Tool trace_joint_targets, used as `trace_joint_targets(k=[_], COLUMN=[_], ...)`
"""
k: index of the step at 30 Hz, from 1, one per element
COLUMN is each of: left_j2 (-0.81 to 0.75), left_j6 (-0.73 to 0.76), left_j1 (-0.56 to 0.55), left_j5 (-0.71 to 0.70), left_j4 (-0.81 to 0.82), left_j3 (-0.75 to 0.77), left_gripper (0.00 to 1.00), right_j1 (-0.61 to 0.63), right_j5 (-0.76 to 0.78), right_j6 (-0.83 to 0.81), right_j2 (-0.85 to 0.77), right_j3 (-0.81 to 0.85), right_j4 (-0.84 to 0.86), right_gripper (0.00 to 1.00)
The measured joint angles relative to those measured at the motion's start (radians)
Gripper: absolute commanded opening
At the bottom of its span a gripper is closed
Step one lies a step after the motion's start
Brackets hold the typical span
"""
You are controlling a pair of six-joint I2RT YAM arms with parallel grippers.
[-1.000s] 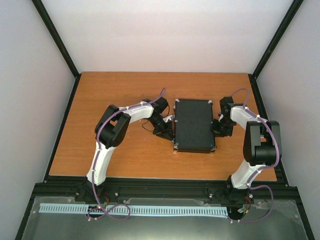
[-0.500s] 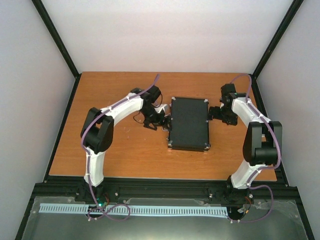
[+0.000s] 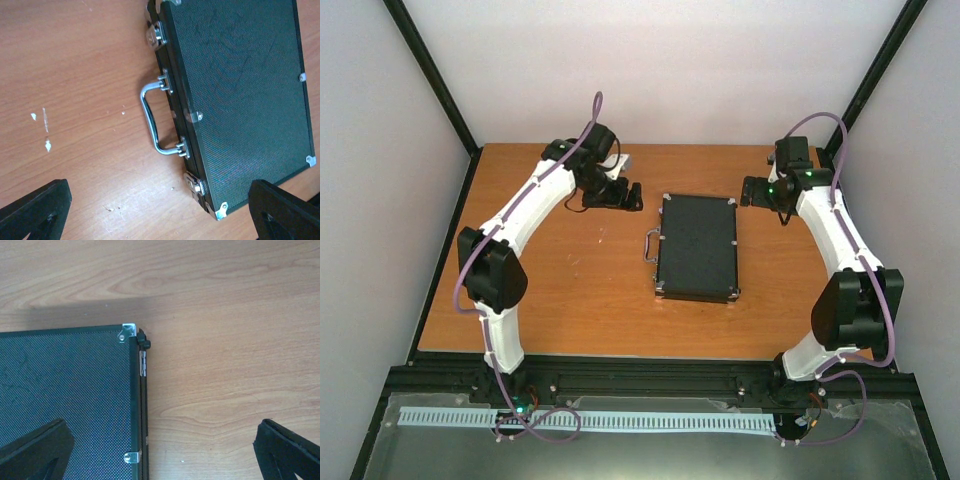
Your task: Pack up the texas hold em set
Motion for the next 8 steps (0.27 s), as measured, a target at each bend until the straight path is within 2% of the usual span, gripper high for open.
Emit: trace_joint_targets(k=[8], left_j2=[0.002], left_j6=[-0.037], left_j1=[-0.001], left_j5=[-0.13], left_j4=[0.008], left_j3=[0.043], left_gripper=[1.0], right_j1=[0.004], right_j5=[0.0], right_j6=[-0.014], right_j2=[0.003], right_j3=[0.05], right_j4=[0.012], right_gripper=[1.0])
